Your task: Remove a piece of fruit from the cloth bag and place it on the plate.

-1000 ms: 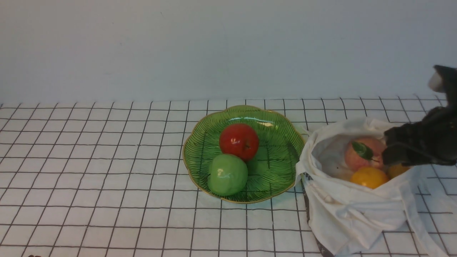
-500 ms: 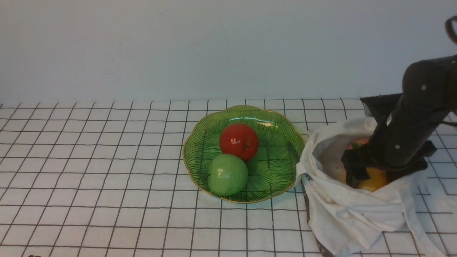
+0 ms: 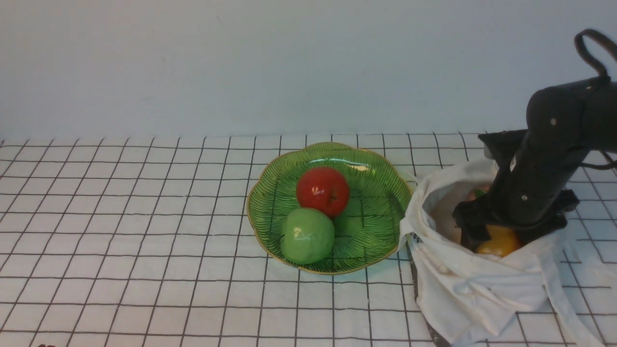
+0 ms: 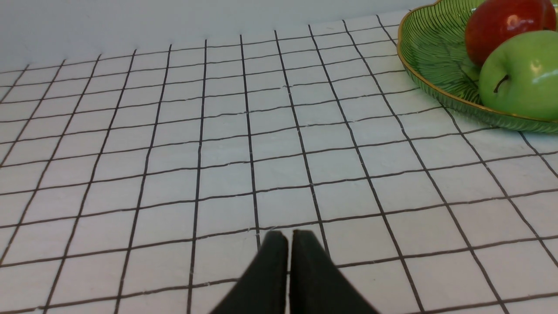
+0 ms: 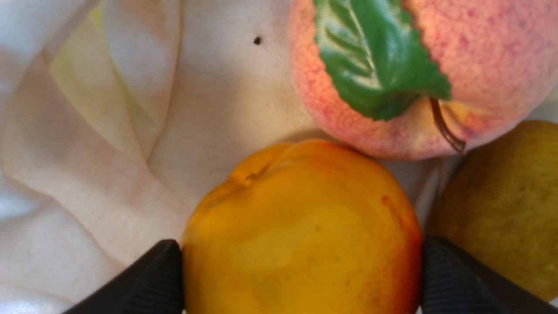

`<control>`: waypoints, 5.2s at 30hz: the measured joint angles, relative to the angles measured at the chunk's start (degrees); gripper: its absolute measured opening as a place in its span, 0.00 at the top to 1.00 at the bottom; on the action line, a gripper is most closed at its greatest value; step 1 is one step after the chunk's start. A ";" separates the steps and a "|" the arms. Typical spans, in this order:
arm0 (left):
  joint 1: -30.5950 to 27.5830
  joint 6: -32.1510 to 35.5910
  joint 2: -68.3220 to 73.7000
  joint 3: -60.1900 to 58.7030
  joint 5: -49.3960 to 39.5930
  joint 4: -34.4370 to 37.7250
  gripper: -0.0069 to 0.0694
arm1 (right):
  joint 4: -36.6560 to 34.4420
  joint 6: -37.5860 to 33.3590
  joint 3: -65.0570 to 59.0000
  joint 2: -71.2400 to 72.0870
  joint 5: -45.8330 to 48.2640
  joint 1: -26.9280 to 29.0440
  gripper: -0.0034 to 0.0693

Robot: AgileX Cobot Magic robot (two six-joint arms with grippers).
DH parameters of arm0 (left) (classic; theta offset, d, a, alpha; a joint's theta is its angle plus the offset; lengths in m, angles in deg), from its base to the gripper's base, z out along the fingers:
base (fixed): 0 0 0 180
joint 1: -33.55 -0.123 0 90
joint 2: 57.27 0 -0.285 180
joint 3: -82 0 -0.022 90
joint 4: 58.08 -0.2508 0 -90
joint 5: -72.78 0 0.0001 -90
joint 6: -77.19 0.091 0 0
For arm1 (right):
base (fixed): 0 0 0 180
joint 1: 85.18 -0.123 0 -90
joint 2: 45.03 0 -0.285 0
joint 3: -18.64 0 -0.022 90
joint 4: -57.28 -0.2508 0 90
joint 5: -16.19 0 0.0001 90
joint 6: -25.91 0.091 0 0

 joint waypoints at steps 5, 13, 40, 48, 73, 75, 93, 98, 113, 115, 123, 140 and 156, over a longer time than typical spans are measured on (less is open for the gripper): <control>0.00 0.00 0.00 0.00 0.00 0.00 0.92 | 0.54 0.01 0.18 0.27 0.37 -0.06 0.08; 0.00 0.00 0.00 0.00 0.00 0.00 0.92 | 4.57 0.01 -1.19 5.09 0.69 -0.06 0.08; 0.00 0.00 0.00 0.00 0.00 0.00 0.92 | -32.31 -22.08 -1.41 17.36 -18.91 -1.43 0.08; 0.00 0.00 0.00 0.00 0.00 0.00 0.92 | -46.11 -38.63 -1.41 4.95 -27.23 -8.79 0.09; 0.00 0.00 0.00 0.00 0.00 0.00 0.92 | -44.38 -45.26 -1.41 4.03 -31.12 -12.24 0.00; 0.00 0.00 0.00 0.00 0.00 0.00 0.92 | -44.35 -44.28 -1.41 3.99 -30.85 -12.24 0.00; 0.00 0.00 0.00 0.00 0.00 0.00 0.92 | -42.14 -26.91 9.13 2.21 -11.42 -3.95 0.00; 0.00 0.00 0.00 0.00 0.00 0.00 0.92 | -41.96 -26.63 9.41 2.08 -11.31 -3.95 0.00; 0.00 0.00 0.00 0.00 0.00 0.00 0.92 | -19.10 -15.84 29.31 6.98 13.14 -3.95 0.76; 0.00 0.00 0.00 0.00 0.00 0.00 0.92 | -15.68 -13.90 27.36 11.70 13.33 -3.89 0.90; 0.00 0.00 0.00 0.00 0.00 0.00 0.92 | -7.93 -8.90 6.20 43.43 13.29 -3.89 0.97; 0.00 0.00 0.00 0.00 0.00 0.00 0.92 | -9.46 -8.76 -51.18 96.99 -34.45 -3.89 0.97; 0.00 0.00 0.00 0.00 0.00 0.00 0.92 | -9.03 -8.81 -51.68 97.31 -34.62 -3.89 0.97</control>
